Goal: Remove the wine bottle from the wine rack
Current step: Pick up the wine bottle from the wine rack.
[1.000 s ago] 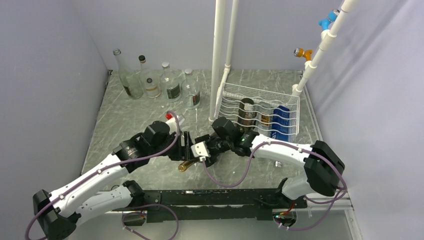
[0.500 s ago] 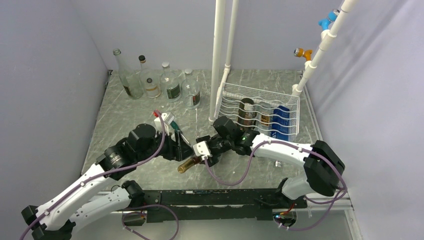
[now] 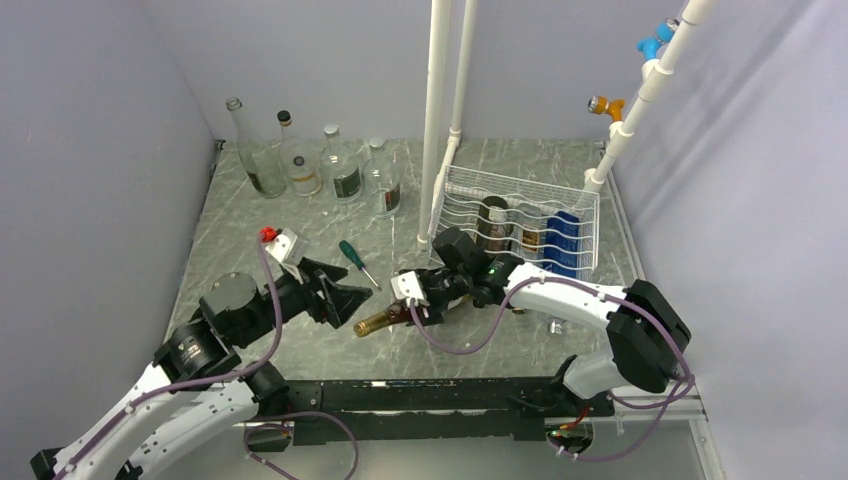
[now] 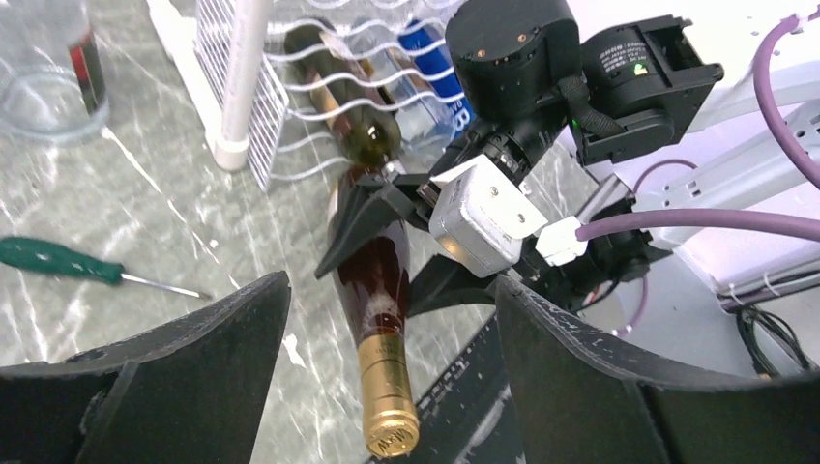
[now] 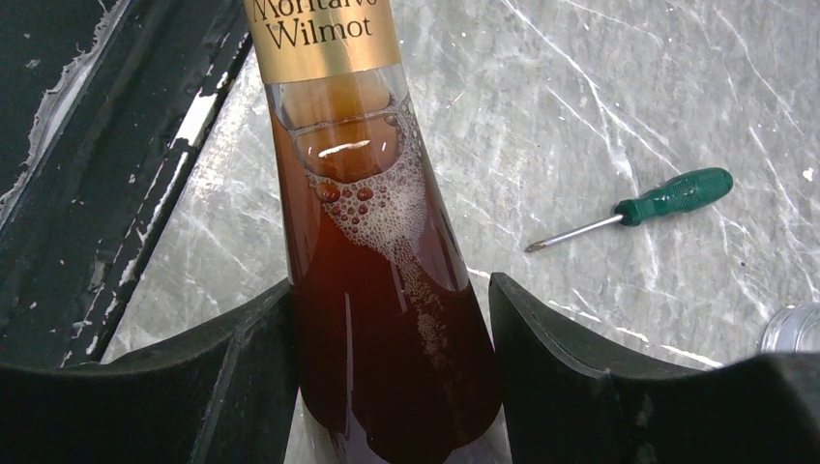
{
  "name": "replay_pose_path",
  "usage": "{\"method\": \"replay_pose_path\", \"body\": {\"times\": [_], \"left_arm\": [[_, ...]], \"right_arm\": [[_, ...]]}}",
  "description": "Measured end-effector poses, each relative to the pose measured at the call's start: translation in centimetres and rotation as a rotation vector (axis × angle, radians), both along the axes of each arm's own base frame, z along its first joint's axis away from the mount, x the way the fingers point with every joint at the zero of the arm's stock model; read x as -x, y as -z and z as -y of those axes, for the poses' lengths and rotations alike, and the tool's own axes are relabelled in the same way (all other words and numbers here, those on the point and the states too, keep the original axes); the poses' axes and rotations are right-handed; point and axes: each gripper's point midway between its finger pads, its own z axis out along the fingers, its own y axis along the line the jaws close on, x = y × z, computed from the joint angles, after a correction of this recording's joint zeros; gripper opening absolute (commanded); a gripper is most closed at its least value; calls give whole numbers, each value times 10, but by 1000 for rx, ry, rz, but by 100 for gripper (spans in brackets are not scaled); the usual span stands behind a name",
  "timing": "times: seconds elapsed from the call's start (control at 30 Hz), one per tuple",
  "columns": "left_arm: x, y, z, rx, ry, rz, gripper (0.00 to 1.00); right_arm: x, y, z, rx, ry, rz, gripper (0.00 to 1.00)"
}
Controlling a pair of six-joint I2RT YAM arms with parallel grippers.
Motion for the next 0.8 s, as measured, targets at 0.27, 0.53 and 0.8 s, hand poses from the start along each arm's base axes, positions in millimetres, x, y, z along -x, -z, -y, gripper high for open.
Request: {"method": "replay_pose_path", "body": {"times": [0.27, 0.53, 0.8], "left_arm": [[-12, 30, -6, 31, -75, 40, 87], [-13, 39, -21, 175, -159, 70, 98], [-17, 12, -24, 308, -190, 120, 99]], "right_arm": [[-3, -3, 1, -13, 19, -26, 6], [-11, -8, 0, -35, 66, -57, 6], [-21, -15, -1, -62, 138, -112, 6]]}}
